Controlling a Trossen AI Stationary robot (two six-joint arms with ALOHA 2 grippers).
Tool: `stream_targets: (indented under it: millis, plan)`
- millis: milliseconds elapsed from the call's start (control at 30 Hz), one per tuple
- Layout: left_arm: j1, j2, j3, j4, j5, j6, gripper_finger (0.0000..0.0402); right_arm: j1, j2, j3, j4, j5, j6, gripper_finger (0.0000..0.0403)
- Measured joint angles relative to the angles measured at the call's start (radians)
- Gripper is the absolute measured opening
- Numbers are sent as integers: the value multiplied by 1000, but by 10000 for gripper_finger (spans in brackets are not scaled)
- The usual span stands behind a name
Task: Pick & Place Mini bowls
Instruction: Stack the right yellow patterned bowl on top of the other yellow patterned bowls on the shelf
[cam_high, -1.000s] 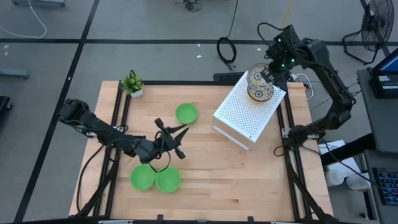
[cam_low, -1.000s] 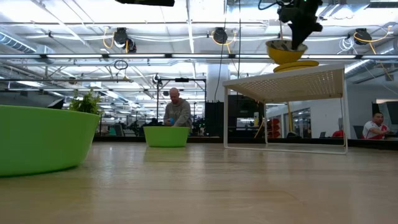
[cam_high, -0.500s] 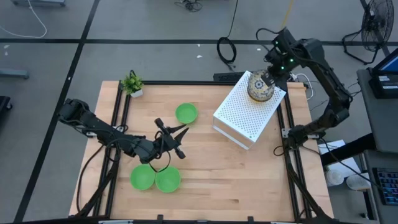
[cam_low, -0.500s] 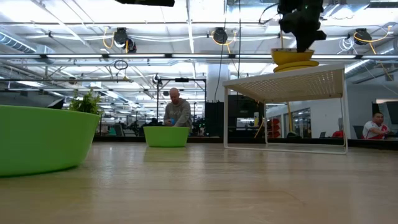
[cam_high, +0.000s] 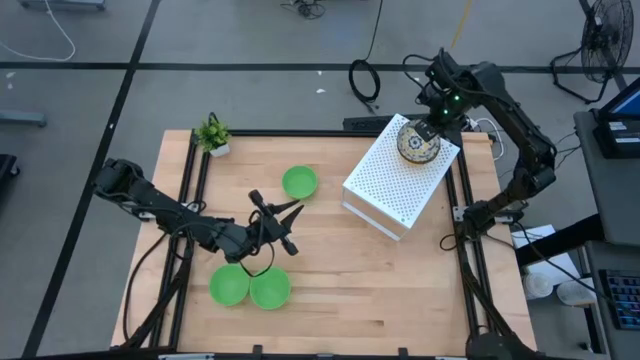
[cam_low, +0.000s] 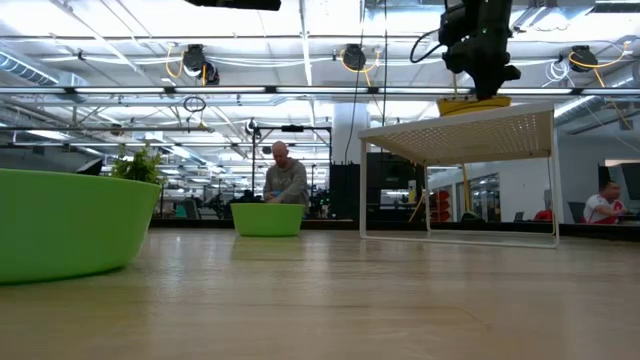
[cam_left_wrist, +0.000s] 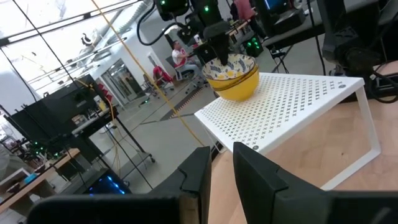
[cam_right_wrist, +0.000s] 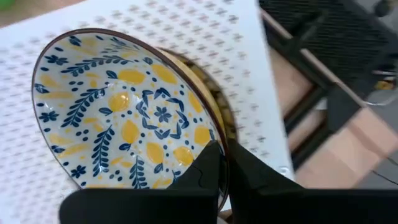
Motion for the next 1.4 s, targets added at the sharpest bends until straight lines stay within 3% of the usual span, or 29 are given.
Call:
stream_targets:
  millis: [167,400,733,900,1133,1333,1400]
  plan:
    - [0,0,0,-6,0,0,74,1,-1,0,18,93,14,22]
    - [0,0,0,-6,0,1,74,11,-1,0,17,95,21,55]
    - [0,0,0,-6,0,3,74,54,-1,0,14,98,21,134]
    - [0,0,0,-6,0,2,74,63,-11,0,16,97,13,148]
    - [0,0,0,-6,0,1,74,62,-58,-1,38,171,-26,118]
    - [0,0,0,-11,0,-11,74,79,-70,-1,21,118,-39,22]
    - [0,0,0,-24,0,-16,74,93,-72,-9,25,115,-43,8]
